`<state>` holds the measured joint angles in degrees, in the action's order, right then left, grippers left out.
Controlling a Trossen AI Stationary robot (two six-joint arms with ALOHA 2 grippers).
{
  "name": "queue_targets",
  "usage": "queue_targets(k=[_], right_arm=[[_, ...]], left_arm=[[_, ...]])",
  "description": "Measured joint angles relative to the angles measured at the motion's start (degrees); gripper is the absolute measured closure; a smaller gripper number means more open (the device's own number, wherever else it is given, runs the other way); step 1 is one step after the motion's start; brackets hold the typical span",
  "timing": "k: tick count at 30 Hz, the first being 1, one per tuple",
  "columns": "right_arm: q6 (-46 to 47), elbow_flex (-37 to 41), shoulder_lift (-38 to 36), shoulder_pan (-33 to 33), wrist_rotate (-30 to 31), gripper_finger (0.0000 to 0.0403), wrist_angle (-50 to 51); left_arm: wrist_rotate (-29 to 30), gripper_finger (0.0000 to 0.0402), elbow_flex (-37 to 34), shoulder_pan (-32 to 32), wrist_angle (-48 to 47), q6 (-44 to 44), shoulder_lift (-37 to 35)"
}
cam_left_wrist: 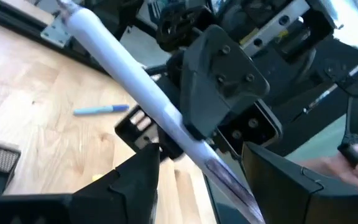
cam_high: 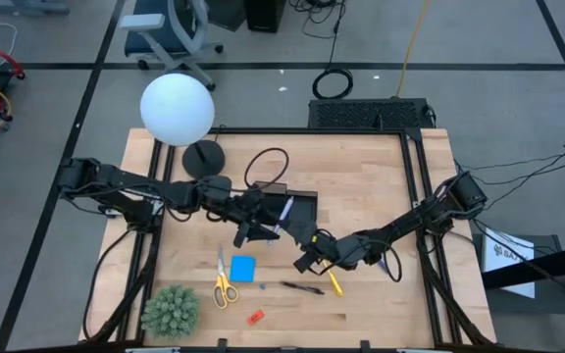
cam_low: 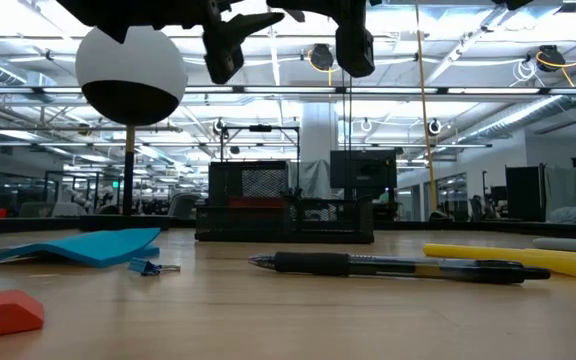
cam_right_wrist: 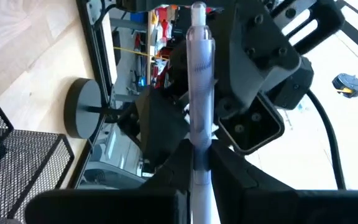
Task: Pick and place office supplies into organizer
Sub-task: Put the violet pen into the black desk organizer
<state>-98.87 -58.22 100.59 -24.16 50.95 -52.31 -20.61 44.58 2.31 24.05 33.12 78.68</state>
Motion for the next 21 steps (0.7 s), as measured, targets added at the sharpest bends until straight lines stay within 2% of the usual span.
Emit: queue_targets(k=[15, 21], right_arm=[[-1.5, 0.0, -0.1, -0.3, 2.1, 0.0377, -1.4], [-0.8, 0.0, -0.1, -0.3, 3.2, 0.0377, -2.9]], left_arm=[[-0.2, 0.0167, 0.0, 1.1, -1.2, -1.6, -3.9], [2.2, 0.0167, 0.0, 1.1, -5.3, -5.6, -8.9]])
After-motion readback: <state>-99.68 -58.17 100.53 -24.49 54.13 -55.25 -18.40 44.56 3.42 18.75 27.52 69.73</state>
